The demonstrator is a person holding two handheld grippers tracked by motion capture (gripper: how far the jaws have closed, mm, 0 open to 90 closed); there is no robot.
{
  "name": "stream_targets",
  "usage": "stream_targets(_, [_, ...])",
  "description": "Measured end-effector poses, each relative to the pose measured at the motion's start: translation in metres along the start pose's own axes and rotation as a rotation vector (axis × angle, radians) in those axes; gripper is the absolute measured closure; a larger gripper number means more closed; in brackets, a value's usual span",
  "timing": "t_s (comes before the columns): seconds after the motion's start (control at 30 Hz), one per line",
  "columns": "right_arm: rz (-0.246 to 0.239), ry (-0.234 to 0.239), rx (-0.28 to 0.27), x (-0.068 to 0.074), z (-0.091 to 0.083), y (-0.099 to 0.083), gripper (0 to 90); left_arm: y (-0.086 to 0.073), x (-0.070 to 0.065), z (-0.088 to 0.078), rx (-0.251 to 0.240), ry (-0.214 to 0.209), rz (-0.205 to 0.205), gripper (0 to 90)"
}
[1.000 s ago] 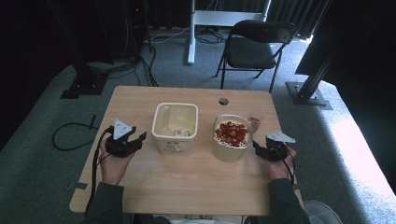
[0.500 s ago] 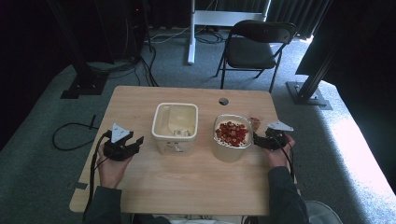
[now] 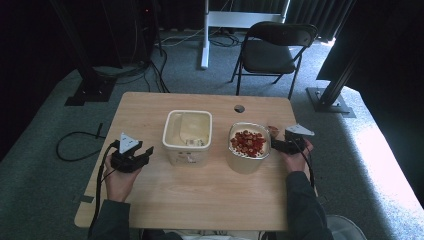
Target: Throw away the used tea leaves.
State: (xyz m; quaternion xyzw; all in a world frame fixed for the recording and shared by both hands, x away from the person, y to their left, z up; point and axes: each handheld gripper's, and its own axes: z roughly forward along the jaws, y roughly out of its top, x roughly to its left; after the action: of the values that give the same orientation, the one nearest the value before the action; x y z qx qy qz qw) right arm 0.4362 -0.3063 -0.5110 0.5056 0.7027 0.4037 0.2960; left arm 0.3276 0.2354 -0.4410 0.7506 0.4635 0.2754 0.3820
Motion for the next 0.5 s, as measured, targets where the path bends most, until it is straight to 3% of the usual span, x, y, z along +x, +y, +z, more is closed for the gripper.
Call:
stream_targets(0.07, [-0.003,-0.014,-0.018,-0.002,0.007,-0.003,25.4,-0.001,0.000,0.002,0.004,-0.003,-0.002,52.6])
stream_targets(0.2, [0.008,0.013,-0.029,-0.006,0.015,-0.007,27.1,-0.001,0.000,0.003,0.007,-0.006,-0.001,52.6])
stream_targets(0.5, [-0.004,-0.008,-0.072,-0.006,0.022,-0.008,30.3,0.000,0.000,0.003,0.007,-0.004,0.004,52.6])
